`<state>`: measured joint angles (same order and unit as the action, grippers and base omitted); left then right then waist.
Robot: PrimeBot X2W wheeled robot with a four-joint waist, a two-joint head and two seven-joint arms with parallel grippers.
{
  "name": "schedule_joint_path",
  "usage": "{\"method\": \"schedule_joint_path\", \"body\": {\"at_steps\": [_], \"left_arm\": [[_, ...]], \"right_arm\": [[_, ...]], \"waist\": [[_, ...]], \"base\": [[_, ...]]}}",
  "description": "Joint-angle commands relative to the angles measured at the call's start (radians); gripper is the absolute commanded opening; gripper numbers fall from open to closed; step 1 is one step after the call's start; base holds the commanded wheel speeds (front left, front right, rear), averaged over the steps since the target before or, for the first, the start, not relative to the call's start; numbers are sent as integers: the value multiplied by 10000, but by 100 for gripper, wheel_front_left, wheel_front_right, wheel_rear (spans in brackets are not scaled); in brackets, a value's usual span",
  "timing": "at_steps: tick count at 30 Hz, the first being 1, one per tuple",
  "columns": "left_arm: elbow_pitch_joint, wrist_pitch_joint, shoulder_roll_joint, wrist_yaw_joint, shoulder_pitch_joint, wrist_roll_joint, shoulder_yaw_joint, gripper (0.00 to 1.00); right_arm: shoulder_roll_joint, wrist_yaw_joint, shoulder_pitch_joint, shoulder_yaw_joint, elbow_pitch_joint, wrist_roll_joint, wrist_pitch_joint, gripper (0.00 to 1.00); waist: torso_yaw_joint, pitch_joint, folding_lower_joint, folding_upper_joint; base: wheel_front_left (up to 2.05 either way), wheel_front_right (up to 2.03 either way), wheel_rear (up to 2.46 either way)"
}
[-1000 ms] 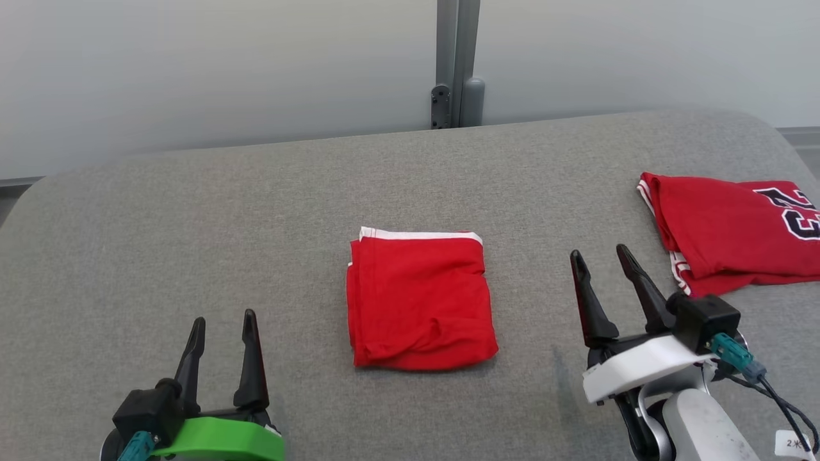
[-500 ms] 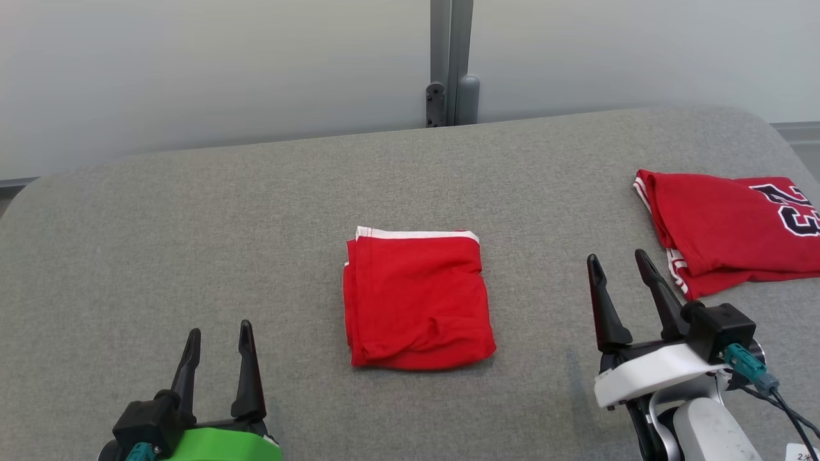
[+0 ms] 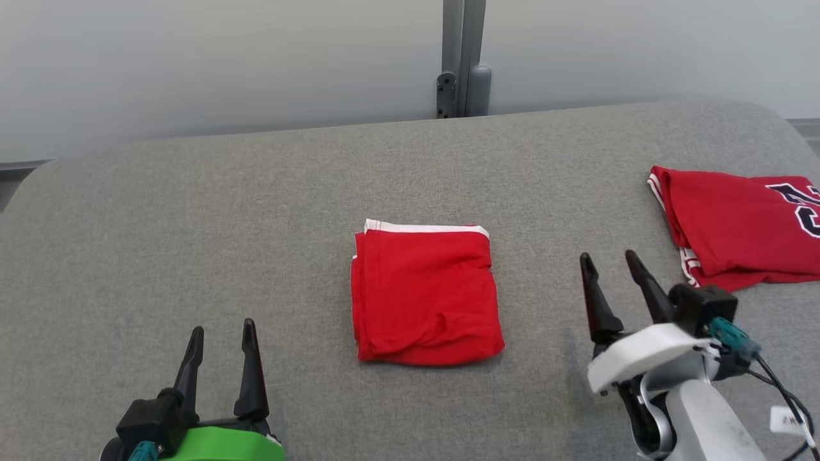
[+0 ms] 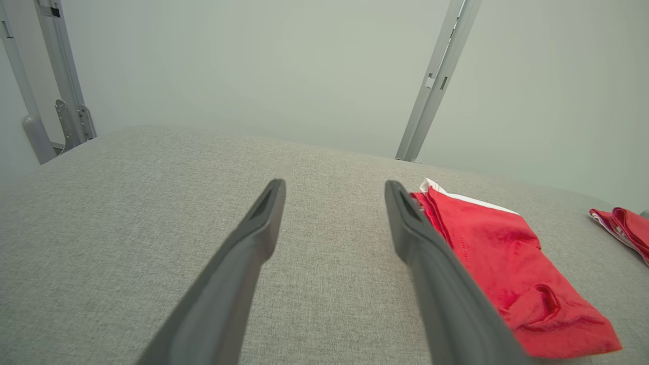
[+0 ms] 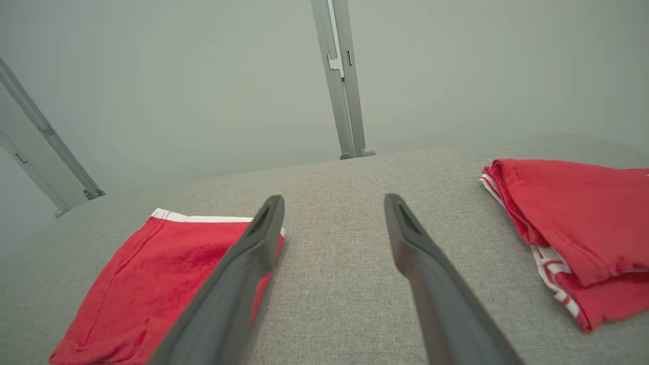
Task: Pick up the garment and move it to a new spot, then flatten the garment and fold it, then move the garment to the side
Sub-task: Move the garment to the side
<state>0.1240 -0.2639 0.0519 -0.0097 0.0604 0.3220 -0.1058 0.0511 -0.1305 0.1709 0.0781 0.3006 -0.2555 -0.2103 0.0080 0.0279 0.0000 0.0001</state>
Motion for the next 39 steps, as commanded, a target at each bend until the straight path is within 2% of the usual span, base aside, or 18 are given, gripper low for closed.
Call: {"method": "schedule_joint_path", "body": {"at_steps": [1, 5, 10, 15, 22, 23, 24, 25, 28, 29, 30, 35, 39], "left_arm": [[-19, 0, -3, -10, -138, 16, -31, 100], [48, 0, -5, -31, -316, 161, -126, 100], [104, -1, -5, 88, -533, 365, -291, 100], [129, 0, -5, 188, -648, 622, -463, 100], [154, 0, -5, 281, -643, 822, -607, 100], [155, 0, -5, 280, -626, 835, -617, 100], [157, -1, -5, 285, -611, 845, -630, 100], [158, 0, -5, 293, -599, 851, -637, 100], [148, -1, -5, 325, -573, 866, -648, 100], [145, 0, -7, 328, -573, 862, -659, 100], [152, 0, -5, 325, -575, 847, -666, 100], [140, -1, -5, 315, -591, 745, -665, 100], [124, 0, -6, 215, -644, 569, -680, 100]], "right_arm": [[-2, -2, 315, 147, 288, -192, 424, 100], [10, -2, 1199, 532, 1195, -621, 1829, 100], [63, -2, 2111, 951, 2311, -1083, 3023, 100], [132, -2, 2698, 1262, 3292, -1807, 3812, 100], [163, -2, 3125, 1426, 4399, -2393, 4119, 100], [161, -2, 3167, 1419, 4565, -2479, 4189, 82], [142, -2, 3201, 1413, 4749, -2592, 4246, 49], [121, -2, 3224, 1391, 4920, -2711, 4335, 39], [79, -2, 3358, 1304, 5357, -3021, 4426, 21], [62, -2, 3432, 1316, 5461, -3097, 4419, 3], [56, 1, 3521, 1347, 5537, -3172, 4359, 0], [57, 1, 3908, 1742, 5508, -3365, 3930, 0], [402, 0, 4017, 2362, 5158, -3376, 3724, 0]], "waist": [[99, 119, 0, -1], [333, 354, 0, -1], [695, 628, 0, -1], [1102, 825, 0, -1], [1479, 897, 0, -1], [1504, 897, 0, -1], [1525, 898, 0, -1], [1542, 898, 0, -1], [1546, 909, 0, -1], [1530, 924, 0, -1], [1502, 944, 0, -1], [1167, 1040, 0, -1], [603, 1122, 0, -1]], "base": [[0, 0, 0], [0, 0, 0], [0, 0, 0], [0, 0, 0], [0, 0, 0], [0, 0, 0], [0, 0, 0], [0, 0, 0], [0, 0, 0], [0, 0, 0], [0, 0, 0], [0, 0, 0], [0, 0, 0]]}}
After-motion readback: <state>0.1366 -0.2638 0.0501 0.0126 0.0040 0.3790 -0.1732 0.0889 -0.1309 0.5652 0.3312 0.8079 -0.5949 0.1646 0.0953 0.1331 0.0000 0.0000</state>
